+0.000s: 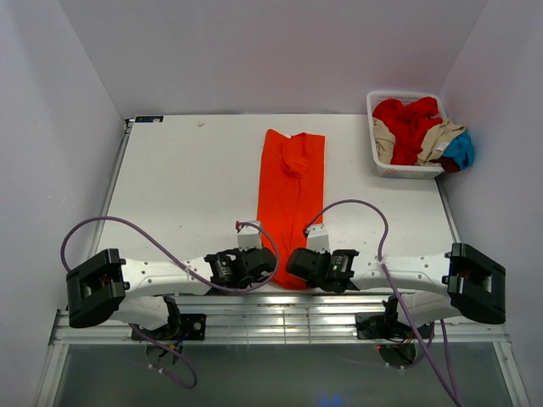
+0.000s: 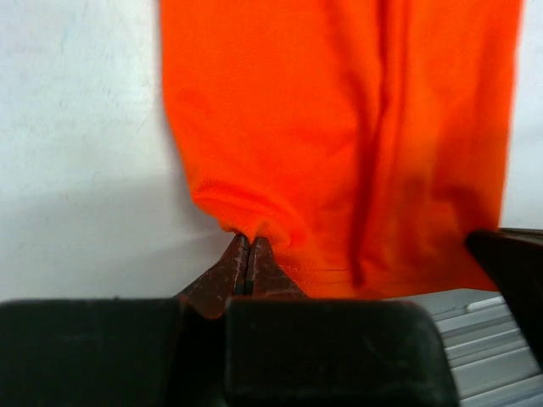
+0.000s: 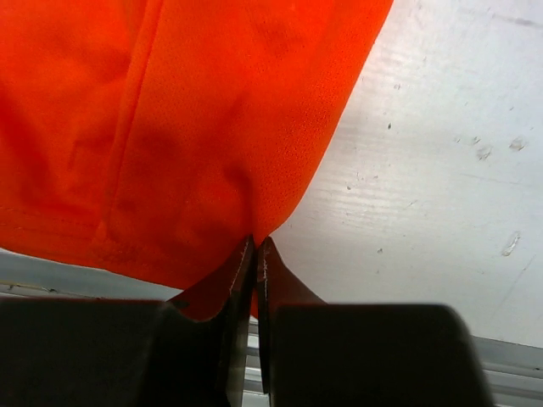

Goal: Fold and stack the t-shirts
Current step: Grab the bottom of the folded rectangular tshirt with both arms

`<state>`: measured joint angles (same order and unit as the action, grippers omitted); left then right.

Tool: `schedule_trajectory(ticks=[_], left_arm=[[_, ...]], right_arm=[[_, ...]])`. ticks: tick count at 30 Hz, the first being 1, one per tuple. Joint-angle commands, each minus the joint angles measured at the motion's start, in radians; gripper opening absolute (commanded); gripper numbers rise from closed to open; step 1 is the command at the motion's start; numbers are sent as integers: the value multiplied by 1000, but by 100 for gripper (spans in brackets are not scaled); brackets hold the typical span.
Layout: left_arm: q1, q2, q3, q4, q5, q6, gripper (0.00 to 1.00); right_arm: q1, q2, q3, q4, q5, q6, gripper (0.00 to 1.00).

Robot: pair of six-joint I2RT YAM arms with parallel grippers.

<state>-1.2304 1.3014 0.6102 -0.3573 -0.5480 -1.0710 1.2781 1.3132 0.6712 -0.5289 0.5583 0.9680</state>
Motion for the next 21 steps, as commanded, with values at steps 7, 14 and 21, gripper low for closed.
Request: schedule_trajectory(ticks=[7,14,21], left_arm=[[120,15,105,121,-55,164,0],[238,85,125,271,11,281,0],[354,182,206,408,98,402,0]], right_arm=[[-126,35,151,-36,144,-152,8],[-298,70,177,127,101,-343,8],[-425,182,298,213,46,-503,8]])
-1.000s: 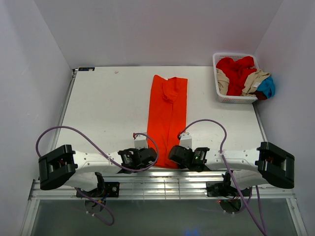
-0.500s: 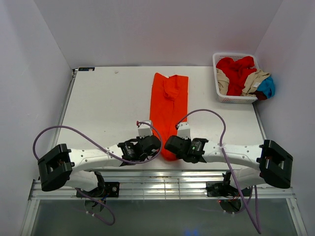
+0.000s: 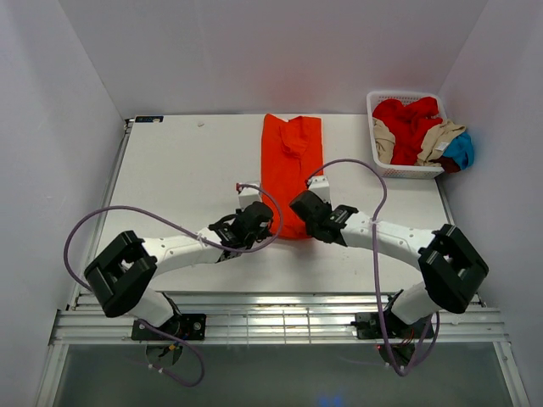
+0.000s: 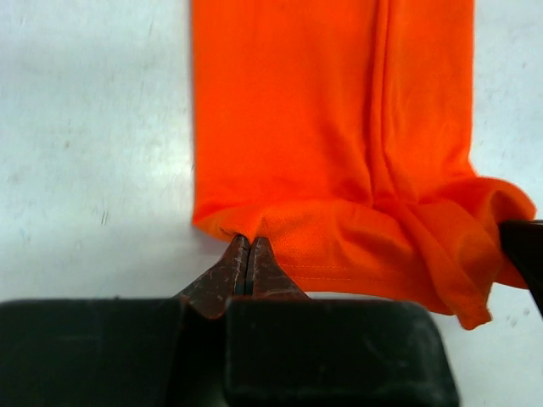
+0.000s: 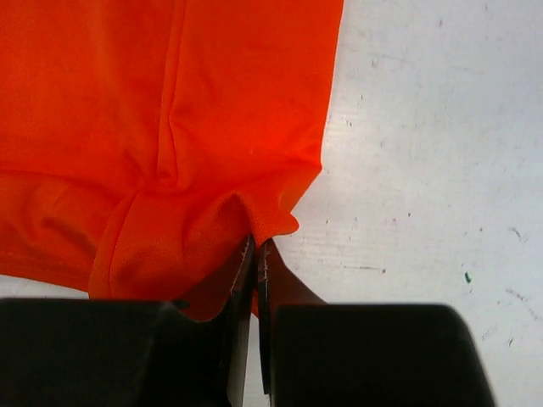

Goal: Fold and stack the t-shirts
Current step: Grab the bottom of the folded rectangular tshirt with both arms, then fold the folded rectangular tshirt in 1/3 of the way

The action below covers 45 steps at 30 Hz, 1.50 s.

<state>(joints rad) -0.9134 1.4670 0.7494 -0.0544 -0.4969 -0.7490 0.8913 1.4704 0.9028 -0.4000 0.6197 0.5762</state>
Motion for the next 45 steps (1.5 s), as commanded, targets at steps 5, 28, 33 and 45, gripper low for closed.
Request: schedule_trajectory(ticks=[5,28,33,45], left_arm=[[77,91,160,140,90,129,0],[369,562,593,205,362,203,0],[389,622,671,199,374,217,0],[424,644,732,206,380,200,0]], right_arm=[[-84,119,186,105,-44,-176,8],[-350,521,646,139,-218,-361,8],[-384,587,709,136,-250,-374,8],[-430,659,800,132,-271,-389,8]])
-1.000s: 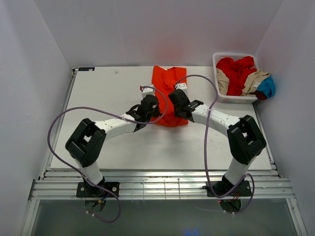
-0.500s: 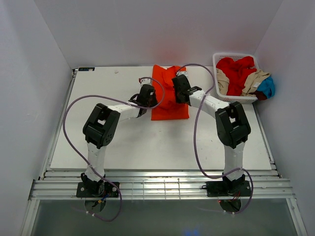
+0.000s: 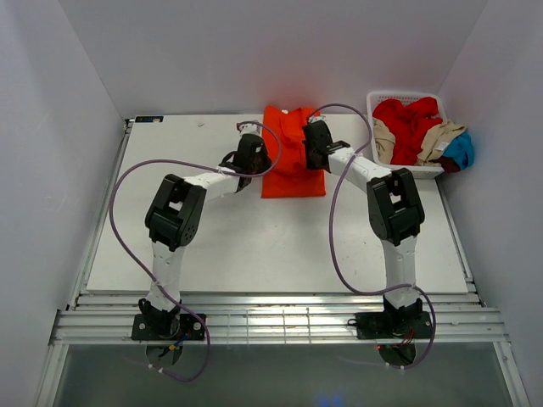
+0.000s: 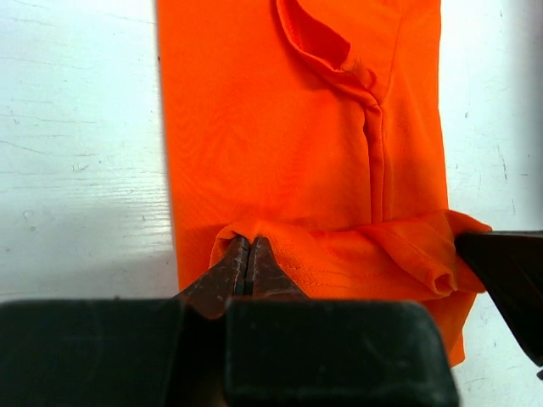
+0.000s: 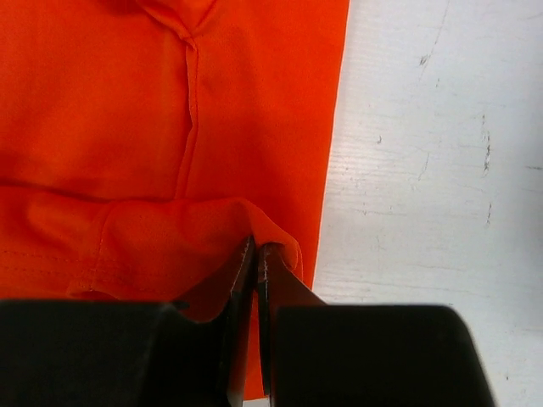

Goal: Fold and stack the t-shirts
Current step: Fold the folded rectangular tshirt in 1/3 of the way

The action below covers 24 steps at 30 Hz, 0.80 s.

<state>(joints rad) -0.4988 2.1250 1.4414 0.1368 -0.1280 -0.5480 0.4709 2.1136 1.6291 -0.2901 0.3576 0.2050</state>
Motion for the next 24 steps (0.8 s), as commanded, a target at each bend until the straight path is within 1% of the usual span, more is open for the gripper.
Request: schedule_trajectory(ticks=[1,3,4,5,6,7,9,10,12,13,14,15,17,18,20,21,22,23,24], left_arm=[[12,-5,50,17,13,0,0],[23,32,91,17,27,-1,0],[26,47,109,20,28,-1,8],[29,74,128,21,22,2,13],[31,85,172,21,1,16,23],[31,90,191,26,-16,23,45],[31,73,223,47,-63,45,61],[31,58,221,61,-79,63,75],[28,18,211,89,-110,85,84],[26,-20,199,104,-140,103,89],[25,-39,192,104,-148,109,95],[22,-55,182,104,-150,109,95],[6,-109,122,113,-142,93,95],[-3,-123,97,121,-140,85,93],[-38,-152,23,135,-122,54,83],[-53,-157,-2,158,-116,45,60],[-69,-160,-24,170,-108,39,42],[-102,-152,-54,182,-92,31,21],[-116,-143,-62,199,-81,28,0]], right_arm=[[-18,22,84,22,-12,-19,8],[-26,46,118,23,-11,-22,8],[-35,55,130,26,-5,-22,8],[-40,68,141,34,7,-24,12],[-44,71,156,58,17,-30,19],[-51,68,156,80,47,-36,33],[-52,28,149,138,79,-71,42],[-54,5,115,160,98,-84,46],[-54,-96,52,222,119,-107,51],[-54,-127,22,267,126,-125,58],[-54,-180,-26,273,129,-130,61],[-54,-204,-44,276,127,-133,62],[-54,-254,-102,272,101,-131,62],[-54,-267,-124,270,89,-125,62],[-51,-294,-167,270,37,-104,55],[-52,-300,-205,270,23,-96,47],[-52,-303,-224,273,5,-87,22],[-52,-307,-239,278,-37,-75,10],[-51,-303,-264,278,-55,-67,8]])
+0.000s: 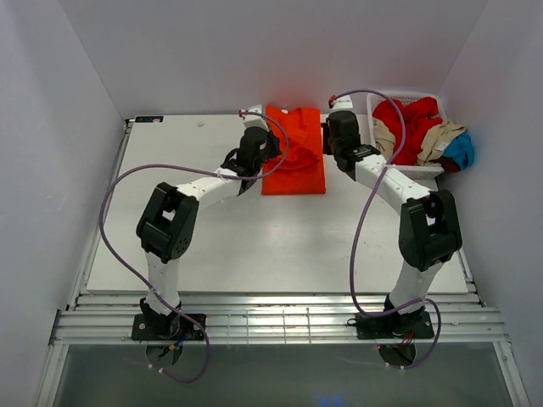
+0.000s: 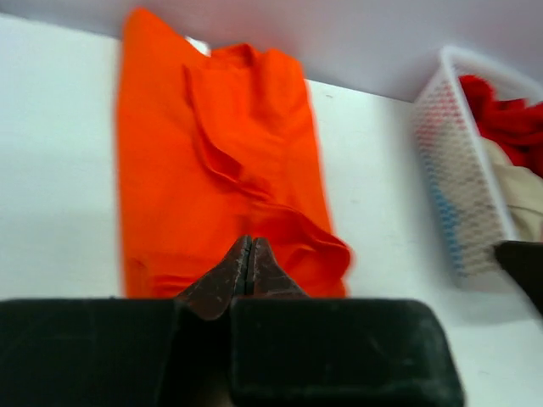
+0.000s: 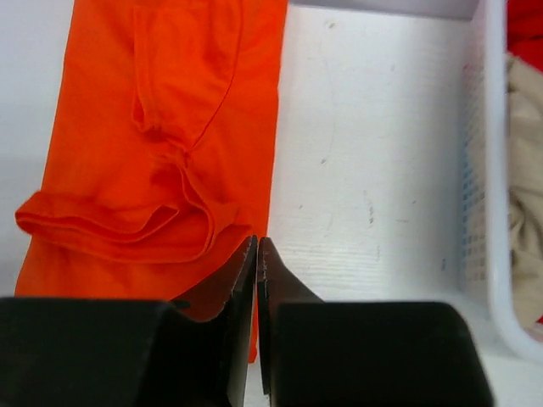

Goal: Fold and stack the t-shirts
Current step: Fold the folded rectangular tshirt in 1/3 of the way

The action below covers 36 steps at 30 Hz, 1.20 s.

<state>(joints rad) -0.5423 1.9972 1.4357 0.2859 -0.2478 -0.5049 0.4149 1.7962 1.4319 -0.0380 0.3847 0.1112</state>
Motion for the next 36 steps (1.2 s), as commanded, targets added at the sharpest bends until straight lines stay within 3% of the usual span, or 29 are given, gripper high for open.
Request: schedule_trajectory(ticks=[1,8,16,22,36], left_arm=[[-99,9,-57,52,48,-20,0],[-131,110,-38,58,130,-60,0],[-133,185,-63,58,119,-47,0],[-136,206,-113,61,119,-66,0],[-202,98,-406,150,77,-141,0]], right_arm=[[5,20,-77,26,-122,33,8],[7,63,-130,78,-291,58,8],[9,117,-105,125,-466,74,8],[13,183,-74,124,-517,93,8],[44,241,-88,156,-544,130,8]])
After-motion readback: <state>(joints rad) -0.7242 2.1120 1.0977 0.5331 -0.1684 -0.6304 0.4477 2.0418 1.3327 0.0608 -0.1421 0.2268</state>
